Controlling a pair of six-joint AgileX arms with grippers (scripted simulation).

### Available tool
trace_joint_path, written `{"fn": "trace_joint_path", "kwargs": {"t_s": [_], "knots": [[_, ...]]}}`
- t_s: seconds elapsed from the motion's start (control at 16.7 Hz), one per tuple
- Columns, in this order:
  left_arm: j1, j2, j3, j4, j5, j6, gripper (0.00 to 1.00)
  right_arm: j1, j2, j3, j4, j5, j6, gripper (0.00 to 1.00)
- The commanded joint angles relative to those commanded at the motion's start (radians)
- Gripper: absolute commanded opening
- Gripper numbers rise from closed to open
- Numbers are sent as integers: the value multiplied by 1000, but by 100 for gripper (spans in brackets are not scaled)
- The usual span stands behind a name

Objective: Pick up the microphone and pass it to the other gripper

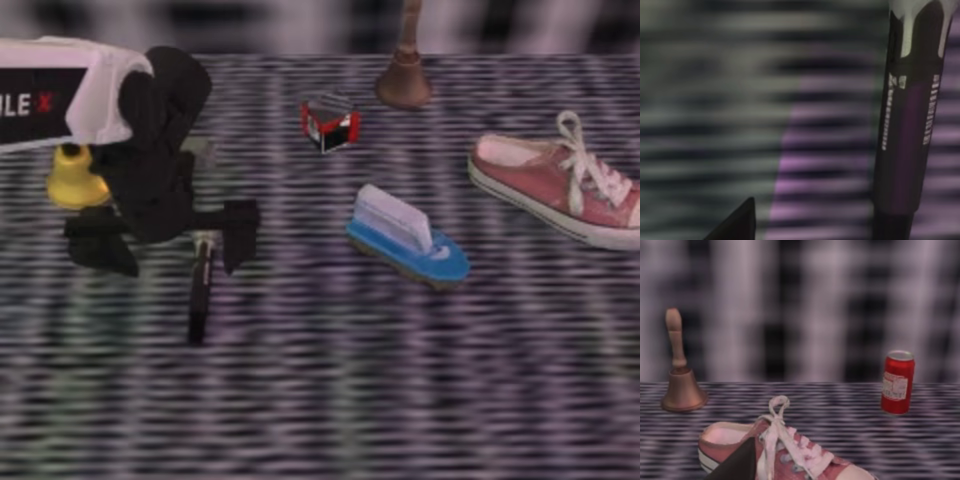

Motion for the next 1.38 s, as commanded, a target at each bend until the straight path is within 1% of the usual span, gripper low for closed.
{"fn": "trace_joint_path", "kwargs": {"t_s": [0.3, 0.42, 0.66, 1.38], "knots": [[-5, 137, -70, 217, 1, -4, 100, 0, 0, 0, 0, 0, 0, 100], [-7, 165, -83, 252, 1, -5, 100, 0, 0, 0, 0, 0, 0, 100], [-7, 167, -84, 254, 1, -5, 100, 0, 0, 0, 0, 0, 0, 100], [-7, 167, -84, 254, 1, -5, 10, 0, 0, 0, 0, 0, 0, 100]]}}
